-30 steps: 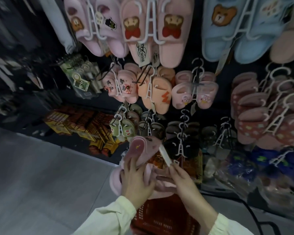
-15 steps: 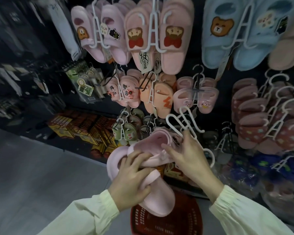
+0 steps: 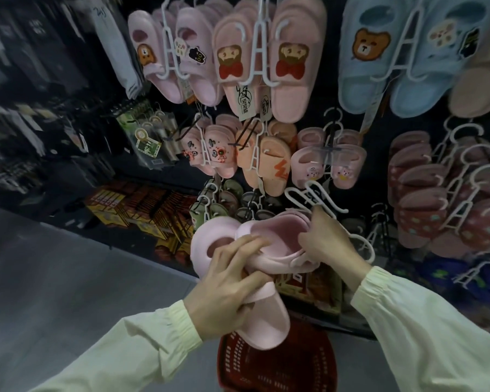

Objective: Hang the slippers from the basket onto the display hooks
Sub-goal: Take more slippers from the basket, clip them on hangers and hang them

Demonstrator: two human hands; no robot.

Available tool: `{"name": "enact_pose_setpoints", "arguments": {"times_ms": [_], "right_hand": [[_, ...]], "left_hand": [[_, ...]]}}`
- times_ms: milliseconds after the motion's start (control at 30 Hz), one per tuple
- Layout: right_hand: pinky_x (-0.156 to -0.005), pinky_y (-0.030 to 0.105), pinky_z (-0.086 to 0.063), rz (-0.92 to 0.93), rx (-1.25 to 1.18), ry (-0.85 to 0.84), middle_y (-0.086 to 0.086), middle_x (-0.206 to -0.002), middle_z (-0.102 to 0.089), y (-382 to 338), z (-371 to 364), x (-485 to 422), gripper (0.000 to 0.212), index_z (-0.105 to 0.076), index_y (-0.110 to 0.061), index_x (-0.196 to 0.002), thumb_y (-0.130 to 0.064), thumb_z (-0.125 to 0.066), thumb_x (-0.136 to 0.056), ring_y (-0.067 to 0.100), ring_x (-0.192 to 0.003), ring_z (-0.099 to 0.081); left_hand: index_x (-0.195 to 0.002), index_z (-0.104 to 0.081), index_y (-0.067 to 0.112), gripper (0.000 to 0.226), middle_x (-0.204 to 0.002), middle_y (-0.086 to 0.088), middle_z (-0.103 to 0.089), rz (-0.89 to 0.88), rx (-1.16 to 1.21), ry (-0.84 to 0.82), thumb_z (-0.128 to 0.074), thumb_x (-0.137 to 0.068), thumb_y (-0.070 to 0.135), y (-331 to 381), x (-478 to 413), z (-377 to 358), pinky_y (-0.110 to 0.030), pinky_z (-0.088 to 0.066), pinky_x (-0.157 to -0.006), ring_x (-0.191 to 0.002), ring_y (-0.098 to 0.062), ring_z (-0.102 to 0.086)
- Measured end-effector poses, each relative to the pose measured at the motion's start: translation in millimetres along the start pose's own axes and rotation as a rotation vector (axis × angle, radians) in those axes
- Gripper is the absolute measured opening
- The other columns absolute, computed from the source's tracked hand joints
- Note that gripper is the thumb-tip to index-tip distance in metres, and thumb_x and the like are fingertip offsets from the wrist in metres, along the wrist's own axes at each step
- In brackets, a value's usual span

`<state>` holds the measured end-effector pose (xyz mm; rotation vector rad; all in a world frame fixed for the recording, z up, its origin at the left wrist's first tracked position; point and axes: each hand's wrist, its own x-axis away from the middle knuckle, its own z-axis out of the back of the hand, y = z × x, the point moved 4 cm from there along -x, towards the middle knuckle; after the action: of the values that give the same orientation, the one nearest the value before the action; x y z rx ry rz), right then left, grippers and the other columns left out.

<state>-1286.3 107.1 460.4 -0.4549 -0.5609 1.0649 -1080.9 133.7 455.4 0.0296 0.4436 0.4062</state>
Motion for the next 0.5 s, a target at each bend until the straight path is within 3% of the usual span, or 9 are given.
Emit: {"name": "enact_pose_setpoints", "arguments": {"times_ms": [200,400,500], "right_hand": [[-0.061,0.034,-0.045,0.05,-0.133,0.105,0.007,-0.095,-0.062,19.6,3.7,-6.5,0.026,-0.044,-0.014,-0.108,-0.005,-0.053,-0.086,0.028,-0.086,-0.061],[-0.055,0.033,-0.035,0.257,-0.206,0.225,-0.002,-0.081,-0.059,25.9,15.2,5.0,0.02,-0.044,-0.017,-0.092,-0.001,-0.051,-0.083,0.02,-0.077,-0.058],[-0.056,0.027,-0.034,0.362,-0.234,0.245,-0.008,-0.08,-0.056,24.2,16.9,17.0,0.026,-0.043,-0.021,-0.088,0.003,-0.054,-0.082,0.014,-0.076,-0.056]], "left_hand": [[-0.102,-0.065,0.017,0.037,-0.153,-0.018,-0.027,-0.06,-0.044,-0.022,-0.054,-0.069,0.003,0.1,-0.7,6.6,-0.063,-0.026,-0.112,-0.146,-0.044,-0.019],[-0.089,-0.068,0.017,0.028,-0.153,-0.018,-0.033,-0.003,0.042,-0.07,-0.04,-0.087,0.014,-12.7,2.3,18.6,-0.062,-0.035,-0.099,-0.141,-0.039,-0.03],[-0.094,-0.067,0.021,0.031,-0.152,-0.015,-0.034,0.033,0.051,-0.135,-0.052,-0.072,0.004,-23.4,5.3,17.3,-0.061,-0.036,-0.098,-0.14,-0.036,-0.03]]}}
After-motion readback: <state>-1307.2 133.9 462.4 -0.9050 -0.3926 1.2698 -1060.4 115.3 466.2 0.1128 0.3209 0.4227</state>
